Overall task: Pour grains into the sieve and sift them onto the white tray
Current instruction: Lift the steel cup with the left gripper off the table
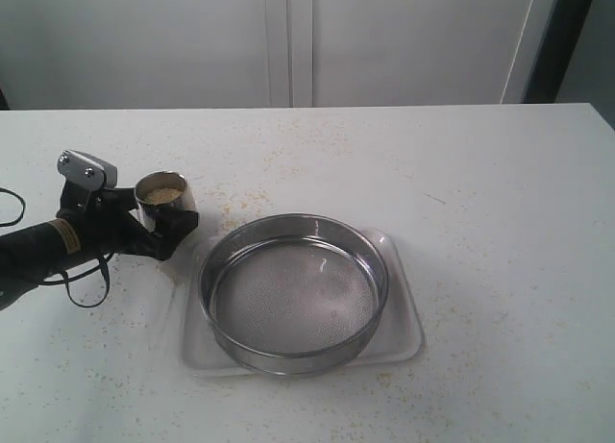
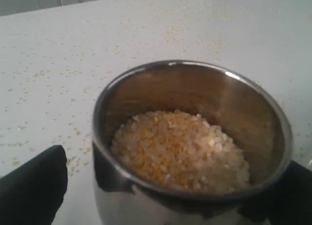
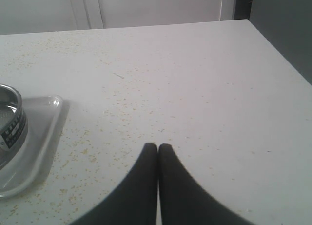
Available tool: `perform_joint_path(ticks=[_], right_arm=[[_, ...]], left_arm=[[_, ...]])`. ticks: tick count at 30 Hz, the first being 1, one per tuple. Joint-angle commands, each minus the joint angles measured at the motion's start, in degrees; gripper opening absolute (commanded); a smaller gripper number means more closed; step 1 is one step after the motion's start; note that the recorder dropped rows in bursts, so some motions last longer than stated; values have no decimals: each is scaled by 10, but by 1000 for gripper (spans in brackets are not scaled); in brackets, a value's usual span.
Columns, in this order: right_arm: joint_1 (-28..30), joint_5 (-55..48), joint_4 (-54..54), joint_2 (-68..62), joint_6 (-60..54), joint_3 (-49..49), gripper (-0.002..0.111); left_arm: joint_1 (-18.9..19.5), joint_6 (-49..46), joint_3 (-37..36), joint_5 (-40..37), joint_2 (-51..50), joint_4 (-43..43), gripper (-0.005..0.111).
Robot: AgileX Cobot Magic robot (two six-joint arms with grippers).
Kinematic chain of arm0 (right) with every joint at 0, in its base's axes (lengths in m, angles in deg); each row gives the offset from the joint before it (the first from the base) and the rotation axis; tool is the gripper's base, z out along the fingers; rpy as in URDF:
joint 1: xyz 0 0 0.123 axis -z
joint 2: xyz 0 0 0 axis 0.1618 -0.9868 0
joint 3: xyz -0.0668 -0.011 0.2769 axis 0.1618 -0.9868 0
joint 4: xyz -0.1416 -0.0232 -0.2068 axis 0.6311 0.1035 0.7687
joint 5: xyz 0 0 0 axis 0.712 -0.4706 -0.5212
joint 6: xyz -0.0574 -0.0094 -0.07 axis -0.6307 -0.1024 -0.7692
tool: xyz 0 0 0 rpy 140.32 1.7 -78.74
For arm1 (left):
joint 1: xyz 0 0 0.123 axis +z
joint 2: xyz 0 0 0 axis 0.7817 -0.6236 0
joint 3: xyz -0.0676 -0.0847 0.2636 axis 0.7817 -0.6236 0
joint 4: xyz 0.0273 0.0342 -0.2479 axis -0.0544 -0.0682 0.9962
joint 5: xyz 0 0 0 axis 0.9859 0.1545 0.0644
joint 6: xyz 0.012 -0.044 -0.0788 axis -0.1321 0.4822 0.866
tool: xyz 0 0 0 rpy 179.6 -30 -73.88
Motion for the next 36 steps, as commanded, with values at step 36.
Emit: perform_joint_path(ticks=[36], right_arm=[[2, 8, 3, 2, 19, -3, 0]], left_arm=[[-5, -10, 47, 22, -48, 20, 100]])
